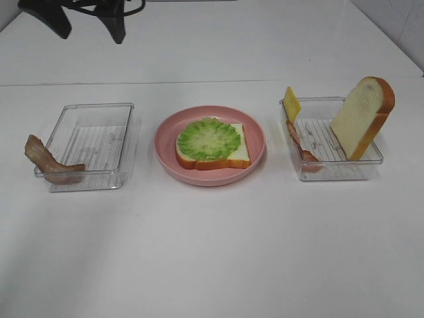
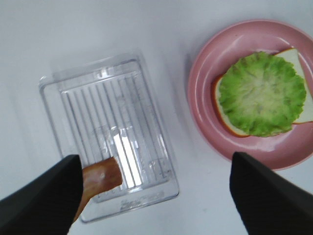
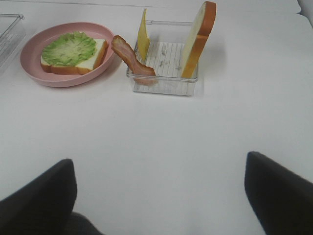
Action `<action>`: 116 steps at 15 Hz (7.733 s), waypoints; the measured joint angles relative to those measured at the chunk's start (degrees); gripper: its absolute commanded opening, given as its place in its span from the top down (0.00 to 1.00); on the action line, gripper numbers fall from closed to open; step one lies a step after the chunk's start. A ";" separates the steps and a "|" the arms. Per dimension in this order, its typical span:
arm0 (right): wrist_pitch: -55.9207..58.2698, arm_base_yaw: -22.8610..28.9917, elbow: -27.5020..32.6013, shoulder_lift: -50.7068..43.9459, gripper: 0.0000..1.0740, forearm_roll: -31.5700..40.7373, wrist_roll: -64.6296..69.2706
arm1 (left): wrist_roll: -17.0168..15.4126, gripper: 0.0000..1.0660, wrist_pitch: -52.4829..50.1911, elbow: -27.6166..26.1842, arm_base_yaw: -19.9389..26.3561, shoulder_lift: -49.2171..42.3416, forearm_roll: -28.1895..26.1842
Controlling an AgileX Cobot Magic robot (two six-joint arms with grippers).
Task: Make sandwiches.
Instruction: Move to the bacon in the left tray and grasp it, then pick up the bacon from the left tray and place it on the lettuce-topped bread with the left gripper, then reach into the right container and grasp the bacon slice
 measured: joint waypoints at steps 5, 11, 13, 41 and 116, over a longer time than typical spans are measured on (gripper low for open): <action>0.00 0.00 0.00 0.00 0.18 0.00 0.00 | -1.20 0.26 0.11 16.04 8.77 -9.51 0.00; 0.00 0.00 0.00 0.00 0.18 0.00 0.00 | -2.18 0.34 -4.07 29.22 15.64 -9.68 0.00; 0.00 0.00 0.00 0.00 0.18 0.00 0.00 | -2.23 0.34 -7.28 29.34 15.64 -7.39 -0.92; 0.00 0.00 0.00 0.00 0.18 0.00 0.00 | 6.59 1.00 -18.96 25.50 15.36 -2.06 -22.75; -15.18 0.00 -1.20 27.73 0.20 9.57 -0.23 | 5.10 0.21 -6.65 82.91 -2.81 -113.73 1.09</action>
